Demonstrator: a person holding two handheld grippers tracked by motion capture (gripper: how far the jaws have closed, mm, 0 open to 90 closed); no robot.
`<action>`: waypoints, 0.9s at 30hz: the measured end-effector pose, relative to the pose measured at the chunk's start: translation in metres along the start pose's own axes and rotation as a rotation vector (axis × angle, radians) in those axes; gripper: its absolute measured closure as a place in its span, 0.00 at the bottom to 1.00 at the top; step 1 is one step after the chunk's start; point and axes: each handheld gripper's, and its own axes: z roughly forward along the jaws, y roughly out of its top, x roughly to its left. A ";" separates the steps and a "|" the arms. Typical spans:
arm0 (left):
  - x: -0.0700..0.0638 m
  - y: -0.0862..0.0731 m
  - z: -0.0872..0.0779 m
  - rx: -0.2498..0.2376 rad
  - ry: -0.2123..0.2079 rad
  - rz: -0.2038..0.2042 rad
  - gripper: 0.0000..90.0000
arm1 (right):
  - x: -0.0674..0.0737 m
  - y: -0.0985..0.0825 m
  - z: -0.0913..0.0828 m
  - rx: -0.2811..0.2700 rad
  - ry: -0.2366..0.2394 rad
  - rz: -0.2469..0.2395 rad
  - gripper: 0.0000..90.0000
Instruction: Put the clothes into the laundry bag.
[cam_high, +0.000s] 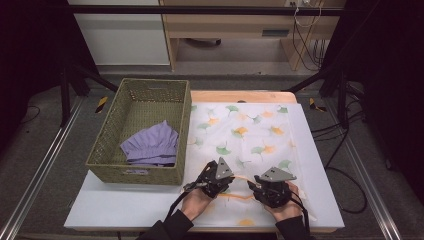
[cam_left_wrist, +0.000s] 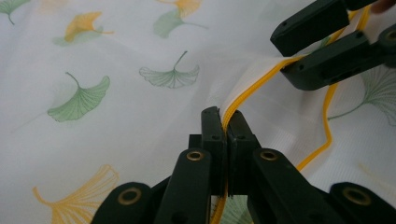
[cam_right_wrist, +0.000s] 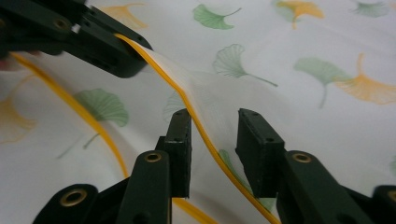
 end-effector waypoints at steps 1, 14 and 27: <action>0.000 0.001 -0.001 -0.005 -0.001 -0.002 0.97 | 0.000 0.000 0.001 0.000 -0.016 0.004 0.69; -0.002 -0.004 -0.005 -0.021 -0.024 -0.002 0.96 | -0.003 0.004 0.010 0.051 -0.063 0.014 0.95; -0.015 -0.034 -0.050 -0.058 -0.022 -0.013 0.79 | -0.010 0.007 0.000 -0.006 -0.022 0.074 0.98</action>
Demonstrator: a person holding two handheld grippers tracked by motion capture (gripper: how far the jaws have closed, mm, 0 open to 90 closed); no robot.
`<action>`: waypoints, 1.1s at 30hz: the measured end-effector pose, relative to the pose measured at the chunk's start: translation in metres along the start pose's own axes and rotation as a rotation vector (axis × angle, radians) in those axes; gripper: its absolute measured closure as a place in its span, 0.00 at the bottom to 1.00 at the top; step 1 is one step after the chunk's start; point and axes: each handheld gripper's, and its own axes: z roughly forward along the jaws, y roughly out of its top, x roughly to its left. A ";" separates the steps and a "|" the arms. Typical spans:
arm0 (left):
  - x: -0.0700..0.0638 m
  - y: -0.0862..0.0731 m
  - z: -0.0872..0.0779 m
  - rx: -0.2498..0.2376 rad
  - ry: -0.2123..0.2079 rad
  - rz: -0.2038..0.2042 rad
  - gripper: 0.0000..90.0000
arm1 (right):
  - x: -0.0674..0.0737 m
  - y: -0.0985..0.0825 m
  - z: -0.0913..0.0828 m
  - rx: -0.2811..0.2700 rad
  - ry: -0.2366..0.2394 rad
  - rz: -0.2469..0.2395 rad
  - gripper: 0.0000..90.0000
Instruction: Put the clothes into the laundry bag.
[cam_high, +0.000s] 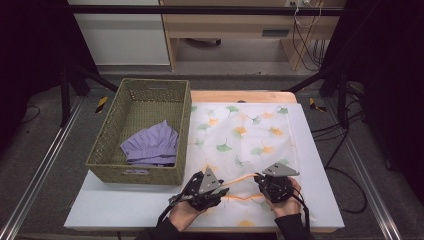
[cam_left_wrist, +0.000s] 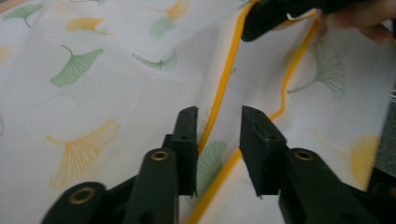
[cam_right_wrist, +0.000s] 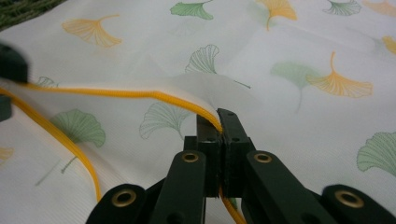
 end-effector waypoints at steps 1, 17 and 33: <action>0.000 -0.005 -0.004 0.004 -0.012 -0.010 0.84 | -0.001 0.001 -0.001 -0.008 0.000 0.008 0.98; -0.002 -0.052 -0.002 0.106 -0.037 -0.040 0.98 | -0.005 0.019 -0.010 -0.125 0.023 0.079 0.98; -0.004 -0.051 -0.004 0.085 -0.036 -0.037 0.90 | -0.008 0.033 -0.022 -0.228 0.017 0.107 0.98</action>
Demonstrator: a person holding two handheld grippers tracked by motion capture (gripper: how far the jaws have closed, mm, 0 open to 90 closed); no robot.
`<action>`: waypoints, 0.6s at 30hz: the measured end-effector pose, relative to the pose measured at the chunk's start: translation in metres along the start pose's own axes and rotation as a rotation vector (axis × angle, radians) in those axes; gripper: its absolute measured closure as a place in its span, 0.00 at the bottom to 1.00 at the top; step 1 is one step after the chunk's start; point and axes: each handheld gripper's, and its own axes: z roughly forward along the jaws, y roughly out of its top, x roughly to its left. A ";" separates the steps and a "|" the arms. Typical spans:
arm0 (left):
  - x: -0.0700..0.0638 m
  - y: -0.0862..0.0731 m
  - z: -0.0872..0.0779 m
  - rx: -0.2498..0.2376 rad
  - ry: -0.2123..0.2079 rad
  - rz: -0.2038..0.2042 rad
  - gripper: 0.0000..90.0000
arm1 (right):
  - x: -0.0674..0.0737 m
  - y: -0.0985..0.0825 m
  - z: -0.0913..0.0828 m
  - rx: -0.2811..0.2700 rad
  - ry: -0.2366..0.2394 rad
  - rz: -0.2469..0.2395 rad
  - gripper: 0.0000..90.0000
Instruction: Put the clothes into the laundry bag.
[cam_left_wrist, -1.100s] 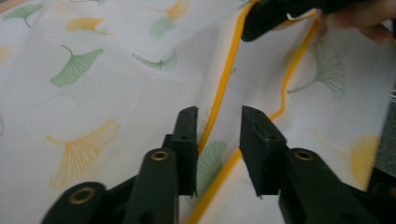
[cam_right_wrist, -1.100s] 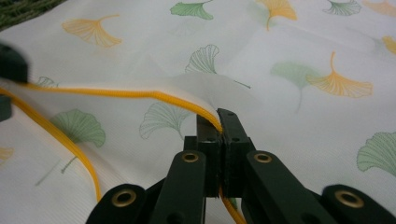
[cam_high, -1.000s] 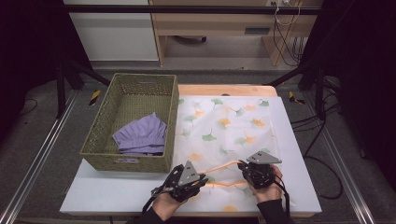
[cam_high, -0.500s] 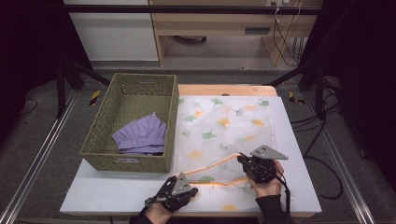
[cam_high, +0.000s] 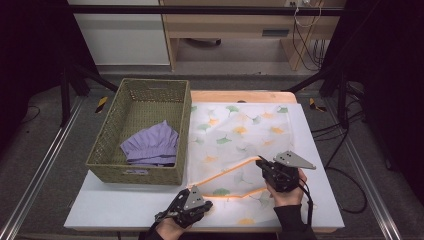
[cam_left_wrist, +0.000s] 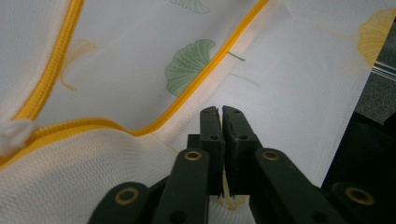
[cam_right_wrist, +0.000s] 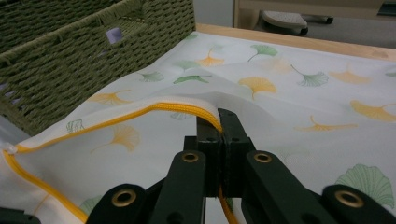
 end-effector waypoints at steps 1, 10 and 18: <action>-0.001 0.001 -0.002 -0.012 -0.001 -0.001 0.86 | 0.000 -0.001 0.000 0.006 -0.001 -0.002 0.98; -0.001 0.015 -0.029 -0.110 0.043 0.003 0.61 | -0.003 -0.008 0.001 0.021 0.005 0.009 0.98; 0.008 0.029 -0.054 -0.165 0.075 -0.015 0.51 | -0.003 -0.010 0.000 0.017 0.005 0.014 0.98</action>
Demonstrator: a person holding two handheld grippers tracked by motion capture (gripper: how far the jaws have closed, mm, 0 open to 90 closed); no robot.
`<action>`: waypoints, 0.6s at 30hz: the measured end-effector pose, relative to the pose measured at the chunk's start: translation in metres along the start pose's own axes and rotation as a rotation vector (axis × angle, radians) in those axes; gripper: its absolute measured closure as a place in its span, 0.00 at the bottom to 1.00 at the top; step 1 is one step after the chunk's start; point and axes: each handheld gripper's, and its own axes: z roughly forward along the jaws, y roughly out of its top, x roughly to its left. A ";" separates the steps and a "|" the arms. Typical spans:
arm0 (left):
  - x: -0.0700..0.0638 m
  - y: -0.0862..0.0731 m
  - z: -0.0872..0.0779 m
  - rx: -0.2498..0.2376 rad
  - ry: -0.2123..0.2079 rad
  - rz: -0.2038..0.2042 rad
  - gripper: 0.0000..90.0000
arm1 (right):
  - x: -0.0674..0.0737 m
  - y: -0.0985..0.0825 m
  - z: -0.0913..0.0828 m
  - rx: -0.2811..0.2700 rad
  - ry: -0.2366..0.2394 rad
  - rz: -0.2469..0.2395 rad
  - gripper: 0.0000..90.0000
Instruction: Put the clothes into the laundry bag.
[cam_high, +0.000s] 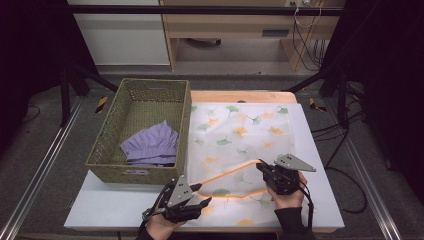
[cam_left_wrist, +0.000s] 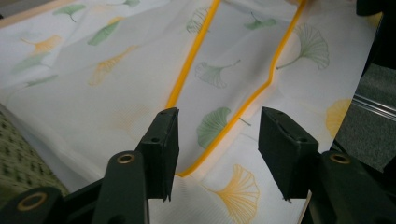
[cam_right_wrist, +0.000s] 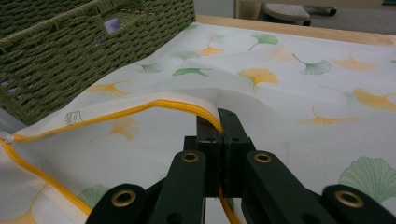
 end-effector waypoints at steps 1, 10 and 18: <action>0.002 0.002 -0.002 -0.009 0.005 -0.001 0.51 | 0.000 0.000 0.000 -0.001 0.001 0.002 0.98; 0.019 0.020 -0.026 -0.050 0.034 -0.023 0.44 | 0.000 0.000 0.000 -0.013 -0.006 0.006 0.98; 0.040 0.034 -0.049 -0.077 0.084 -0.024 0.40 | -0.001 0.001 0.000 -0.012 -0.007 0.006 0.98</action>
